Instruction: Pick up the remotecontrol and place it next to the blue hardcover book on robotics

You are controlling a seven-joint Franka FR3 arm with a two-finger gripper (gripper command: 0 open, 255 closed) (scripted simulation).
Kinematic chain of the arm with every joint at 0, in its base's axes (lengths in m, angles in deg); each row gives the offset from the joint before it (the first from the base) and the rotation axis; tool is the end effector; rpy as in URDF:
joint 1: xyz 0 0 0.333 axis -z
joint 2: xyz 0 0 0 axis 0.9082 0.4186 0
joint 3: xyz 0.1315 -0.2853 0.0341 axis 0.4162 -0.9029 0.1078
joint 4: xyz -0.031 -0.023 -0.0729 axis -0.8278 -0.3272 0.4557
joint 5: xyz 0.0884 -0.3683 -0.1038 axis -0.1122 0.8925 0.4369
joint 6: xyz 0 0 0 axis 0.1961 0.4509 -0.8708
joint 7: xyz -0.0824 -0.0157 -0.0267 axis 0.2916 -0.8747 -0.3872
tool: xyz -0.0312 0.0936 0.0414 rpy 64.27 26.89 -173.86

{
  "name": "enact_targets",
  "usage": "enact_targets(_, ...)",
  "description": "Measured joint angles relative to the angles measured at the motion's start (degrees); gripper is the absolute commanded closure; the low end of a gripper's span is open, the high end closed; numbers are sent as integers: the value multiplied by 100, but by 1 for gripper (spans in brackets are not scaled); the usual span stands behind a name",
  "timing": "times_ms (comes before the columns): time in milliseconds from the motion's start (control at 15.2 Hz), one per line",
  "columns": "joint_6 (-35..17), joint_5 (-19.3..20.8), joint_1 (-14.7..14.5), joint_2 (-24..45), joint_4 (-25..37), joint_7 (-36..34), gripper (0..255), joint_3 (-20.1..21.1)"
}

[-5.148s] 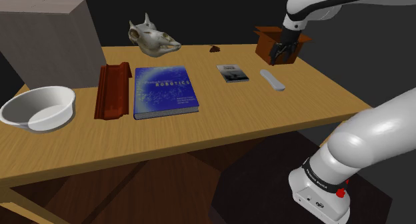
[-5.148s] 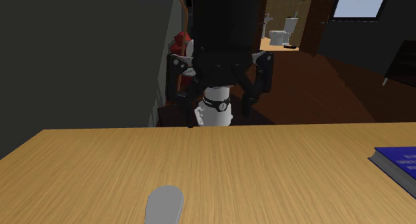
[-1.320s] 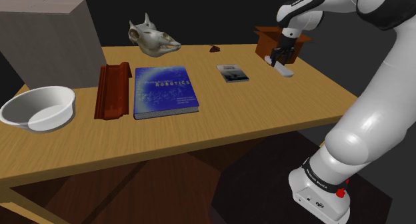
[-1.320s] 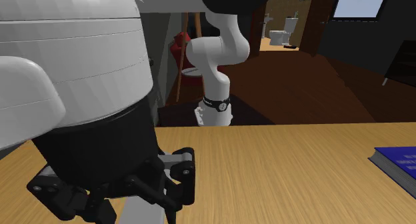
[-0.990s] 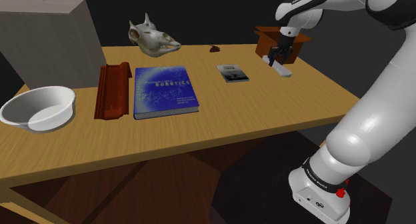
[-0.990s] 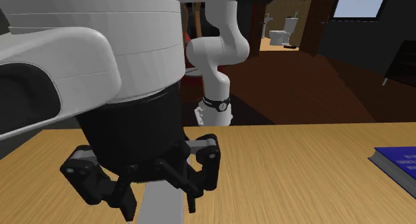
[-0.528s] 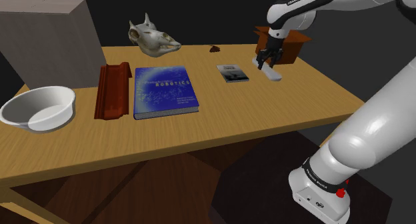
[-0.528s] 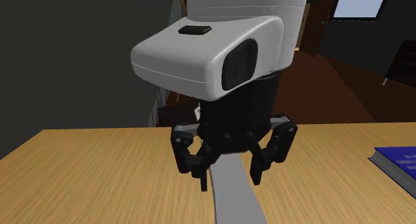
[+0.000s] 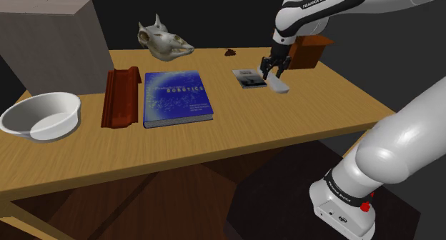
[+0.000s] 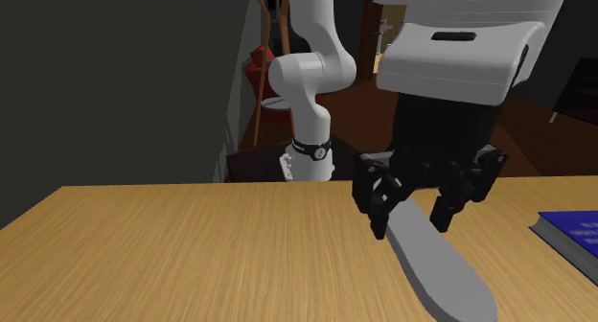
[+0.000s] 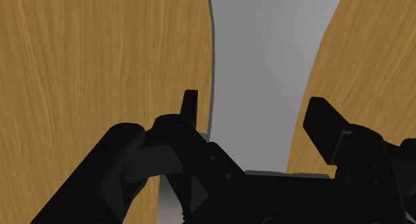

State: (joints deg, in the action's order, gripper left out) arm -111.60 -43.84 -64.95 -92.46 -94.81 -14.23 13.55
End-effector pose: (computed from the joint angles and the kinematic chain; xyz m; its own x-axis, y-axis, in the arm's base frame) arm 0.4749 -0.1212 0.4116 0.9549 -0.2969 -0.0084 -0.2971 -0.9547 -0.0176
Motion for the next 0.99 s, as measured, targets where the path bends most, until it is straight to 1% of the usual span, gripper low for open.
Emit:
enact_targets(462,-58,-77,-452,-237,-289,-1024,255,618)
enact_targets(792,-94,-176,-784,-275,-358,-1756,255,1077)
enact_targets(990,-250,-208,-852,-119,-355,-1894,255,1164)
